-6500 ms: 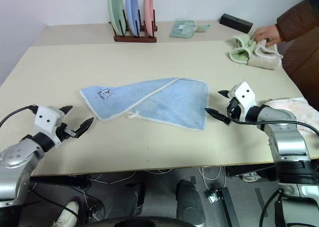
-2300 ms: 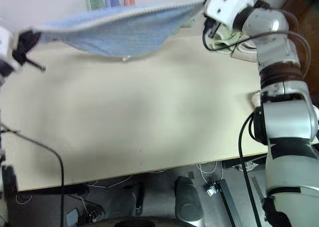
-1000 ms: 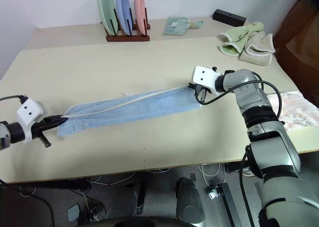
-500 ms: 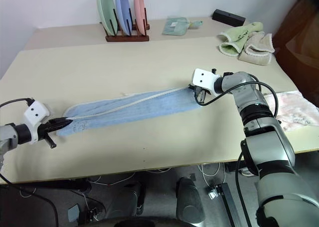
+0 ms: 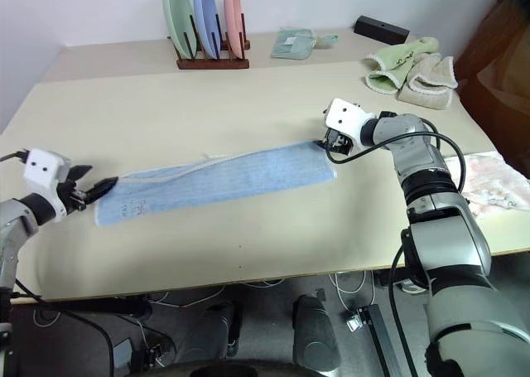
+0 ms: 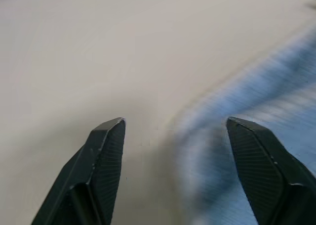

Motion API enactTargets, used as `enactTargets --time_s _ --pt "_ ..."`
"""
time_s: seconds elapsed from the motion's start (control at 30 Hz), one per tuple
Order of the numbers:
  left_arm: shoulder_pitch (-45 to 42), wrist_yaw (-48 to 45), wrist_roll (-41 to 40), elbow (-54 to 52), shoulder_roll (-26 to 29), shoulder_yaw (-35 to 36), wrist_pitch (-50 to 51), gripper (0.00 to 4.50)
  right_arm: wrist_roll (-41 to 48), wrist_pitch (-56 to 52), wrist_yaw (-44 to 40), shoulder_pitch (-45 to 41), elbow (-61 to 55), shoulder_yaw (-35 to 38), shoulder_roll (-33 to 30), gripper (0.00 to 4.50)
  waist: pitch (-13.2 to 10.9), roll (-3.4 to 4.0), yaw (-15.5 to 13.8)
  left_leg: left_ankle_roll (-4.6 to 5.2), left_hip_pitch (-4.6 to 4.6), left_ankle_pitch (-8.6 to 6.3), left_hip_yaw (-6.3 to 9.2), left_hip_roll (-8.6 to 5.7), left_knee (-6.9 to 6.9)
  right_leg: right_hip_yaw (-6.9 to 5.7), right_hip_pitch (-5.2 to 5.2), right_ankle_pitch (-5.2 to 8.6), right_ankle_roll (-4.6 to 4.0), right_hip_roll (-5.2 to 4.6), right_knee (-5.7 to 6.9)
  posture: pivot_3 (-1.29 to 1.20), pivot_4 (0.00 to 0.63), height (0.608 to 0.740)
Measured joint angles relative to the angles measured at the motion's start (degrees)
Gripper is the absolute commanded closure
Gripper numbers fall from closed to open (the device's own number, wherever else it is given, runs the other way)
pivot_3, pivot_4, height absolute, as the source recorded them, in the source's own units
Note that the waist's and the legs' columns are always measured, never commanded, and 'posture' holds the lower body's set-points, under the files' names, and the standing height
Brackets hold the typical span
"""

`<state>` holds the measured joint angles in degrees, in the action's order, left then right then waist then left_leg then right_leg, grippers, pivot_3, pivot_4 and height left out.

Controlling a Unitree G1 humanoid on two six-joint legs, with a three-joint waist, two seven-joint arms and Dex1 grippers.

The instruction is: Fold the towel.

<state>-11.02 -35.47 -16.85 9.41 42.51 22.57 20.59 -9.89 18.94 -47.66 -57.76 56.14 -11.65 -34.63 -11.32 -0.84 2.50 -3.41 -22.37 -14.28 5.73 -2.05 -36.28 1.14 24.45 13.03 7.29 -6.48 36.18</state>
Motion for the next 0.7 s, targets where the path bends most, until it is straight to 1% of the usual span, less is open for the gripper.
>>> enactTargets --time_s 0.07,0.13,0.23,0.3,0.4,0.5,0.7 --pt "-1.65 5.35 -0.06 1.2 -2.52 1.61 1.79 1.2 0.06 -0.69 1.31 1.41 -1.23 0.87 -0.02 0.71 0.0 0.0 0.04 0.0 0.0 0.0 0.0 0.0 -0.01 0.0 0.0 0.0 0.0 0.0 0.02 0.0 0.15 0.74" --pt "-2.38 8.52 -0.56 1.69 -4.6 2.62 3.91 1.2 0.2 -1.56 1.97 2.96 -2.95 1.55 -0.1 0.71 0.01 -0.01 0.05 0.0 0.0 0.0 0.01 0.0 0.0 0.0 0.0 -0.01 0.01 0.0 0.02 0.0 0.15 0.74" --pt "-1.48 9.15 -2.26 0.15 -6.23 3.05 5.13 1.2 1.7 -4.14 1.93 6.96 -9.13 3.45 -0.66 0.71 0.01 -0.01 0.1 -0.01 0.0 0.01 0.01 0.0 0.0 0.0 0.01 0.0 0.01 0.0 0.02 0.0 0.15 0.74" --pt "-0.47 8.9 -2.76 -0.97 -6.44 3.15 5.13 1.2 2.64 -6.19 1.42 10.08 -14.28 4.21 -2.19 0.71 0.01 -0.01 0.02 -0.01 -0.01 0.01 0.0 0.0 0.0 0.01 0.01 0.0 0.01 0.0 0.02 0.0 0.15 0.74" --pt "1.61 5.02 -5.37 -2.53 -6.41 4.13 3.83 1.2 3.98 -9.79 0.62 15.03 -21.82 6.16 -5.13 0.71 0.01 -0.02 -0.09 -0.02 -0.02 0.01 -0.01 0.0 -0.03 0.01 -0.01 0.0 0.01 -0.01 0.0 0.0 0.15 0.74" --pt "2.66 -0.41 -6.93 -5.33 -4.92 4.12 0.02 1.2 4.77 -12.9 0.17 18.52 -27.26 7.33 -6.36 0.71 0.03 -0.04 -0.11 -0.03 -0.02 0.02 0.0 0.0 -0.04 0.0 -0.02 -0.01 0.0 -0.01 0.0 0.0 0.15 0.74" --pt "3.29 -11.38 -7.55 -6.75 1.92 2.54 -4.43 1.2 7.1 -18.62 -1.08 23.65 -36.73 8.49 -7.22 0.71 0.03 -0.04 0.08 -0.03 0.01 0.02 -0.05 0.01 -0.02 0.04 -0.02 -0.01 0.0 0.0 -0.01 0.0 0.15 0.74"
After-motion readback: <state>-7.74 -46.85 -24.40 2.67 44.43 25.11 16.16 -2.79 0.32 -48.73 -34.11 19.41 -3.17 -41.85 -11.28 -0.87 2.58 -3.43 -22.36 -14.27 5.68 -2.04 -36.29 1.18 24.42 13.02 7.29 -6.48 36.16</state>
